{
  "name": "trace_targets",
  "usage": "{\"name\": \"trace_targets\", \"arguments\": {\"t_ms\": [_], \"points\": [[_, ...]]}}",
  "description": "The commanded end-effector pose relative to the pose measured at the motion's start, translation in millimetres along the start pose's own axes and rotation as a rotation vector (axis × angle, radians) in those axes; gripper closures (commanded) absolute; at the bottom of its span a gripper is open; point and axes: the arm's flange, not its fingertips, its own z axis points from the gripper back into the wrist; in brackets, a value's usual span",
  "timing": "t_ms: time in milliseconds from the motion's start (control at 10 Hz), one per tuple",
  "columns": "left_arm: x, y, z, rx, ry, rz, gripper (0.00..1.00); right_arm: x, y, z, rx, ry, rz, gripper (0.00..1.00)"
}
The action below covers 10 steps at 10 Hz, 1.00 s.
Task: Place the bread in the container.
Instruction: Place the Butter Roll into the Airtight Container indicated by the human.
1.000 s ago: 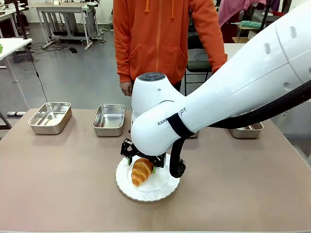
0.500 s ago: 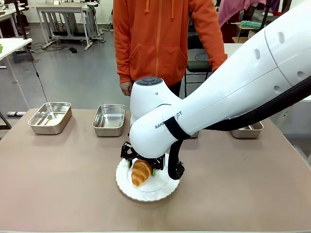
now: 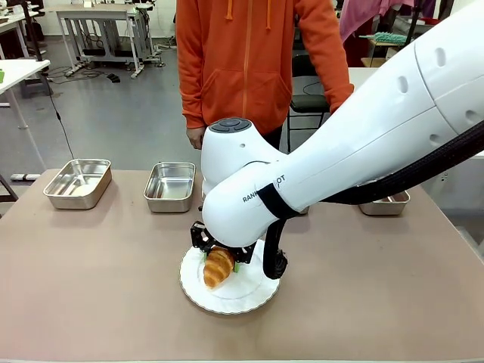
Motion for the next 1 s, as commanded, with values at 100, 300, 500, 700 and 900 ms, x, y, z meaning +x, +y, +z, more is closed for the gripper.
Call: {"name": "trace_targets", "arguments": {"t_ms": [100,300,500,700,900], "points": [[-0.4,-0.9,0.9,-0.006,-0.02,-0.01,0.0,0.0,0.0,0.0,0.0,0.0,0.0,0.45],[-0.4,-0.9,0.9,-0.006,-0.02,-0.01,0.0,0.0,0.0,0.0,0.0,0.0,0.0,0.45],[-0.4,-0.9,0.9,-0.006,-0.02,-0.01,0.0,0.5,0.7,2.0,-0.017,0.006,-0.005,0.44],[-0.4,-0.9,0.9,-0.006,-0.02,-0.01,0.0,24.4,-16.4,66.0,0.042,0.035,0.001,0.44],[-0.4,-0.9,0.9,-0.006,-0.02,-0.01,0.0,48.2,-38.0,131.2,0.041,0.002,-0.005,0.44]]}}
